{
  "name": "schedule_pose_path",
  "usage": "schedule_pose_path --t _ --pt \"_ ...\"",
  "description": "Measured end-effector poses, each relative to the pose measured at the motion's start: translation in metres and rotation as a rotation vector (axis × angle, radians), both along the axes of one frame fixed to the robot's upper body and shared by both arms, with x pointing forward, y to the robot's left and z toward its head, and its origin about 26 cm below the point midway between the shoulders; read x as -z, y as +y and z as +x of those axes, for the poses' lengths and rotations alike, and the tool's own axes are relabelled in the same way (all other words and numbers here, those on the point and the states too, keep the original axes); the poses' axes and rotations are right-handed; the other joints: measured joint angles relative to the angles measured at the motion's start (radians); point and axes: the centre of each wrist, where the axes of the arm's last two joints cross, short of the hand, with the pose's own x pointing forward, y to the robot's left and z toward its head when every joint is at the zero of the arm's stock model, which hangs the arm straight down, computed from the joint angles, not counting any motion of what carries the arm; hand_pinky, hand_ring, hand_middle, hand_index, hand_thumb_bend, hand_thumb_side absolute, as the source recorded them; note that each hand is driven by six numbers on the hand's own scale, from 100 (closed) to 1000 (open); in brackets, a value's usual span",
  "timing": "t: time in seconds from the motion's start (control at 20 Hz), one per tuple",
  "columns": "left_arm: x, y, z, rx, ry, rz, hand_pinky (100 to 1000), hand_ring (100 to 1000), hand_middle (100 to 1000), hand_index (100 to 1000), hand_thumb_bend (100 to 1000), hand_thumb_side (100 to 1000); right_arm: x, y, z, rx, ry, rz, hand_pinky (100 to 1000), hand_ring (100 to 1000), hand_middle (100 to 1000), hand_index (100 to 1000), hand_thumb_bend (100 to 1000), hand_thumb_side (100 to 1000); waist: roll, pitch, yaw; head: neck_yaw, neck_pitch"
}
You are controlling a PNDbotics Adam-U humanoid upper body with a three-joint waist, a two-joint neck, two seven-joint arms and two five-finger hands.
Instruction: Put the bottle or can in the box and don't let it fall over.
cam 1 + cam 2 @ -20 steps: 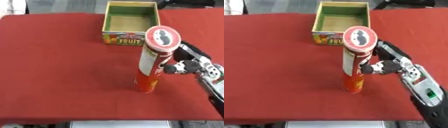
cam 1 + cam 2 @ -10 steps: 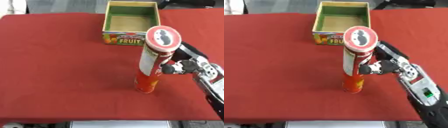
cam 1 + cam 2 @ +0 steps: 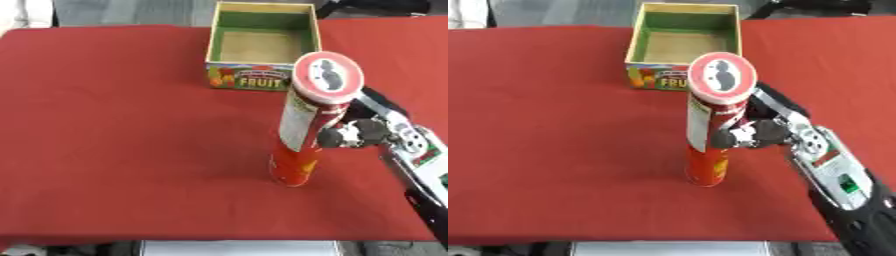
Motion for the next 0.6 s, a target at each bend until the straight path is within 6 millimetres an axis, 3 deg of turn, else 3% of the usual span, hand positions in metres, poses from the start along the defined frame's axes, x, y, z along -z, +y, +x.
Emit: schedule_pose_path --t 0.4,0.6 --pt "-0.0002 -0.0001 0.0002 0.002 -0.002 0.001 720 809 750 785 437 766 0.0027 0.0046 -0.001 -0.011 0.013 -0.001 722 725 783 821 1000 541 -0.001 0.0 0.003 0.0 0.0" --pt "-0.0002 -0.0001 0.0002 0.002 -0.002 0.0 720 809 750 785 436 766 0.0063 0.0051 -0.0041 -0.01 0.027 -0.001 712 689 682 728 1000 541 -0.001 0.002 0.004 0.0 0.0"
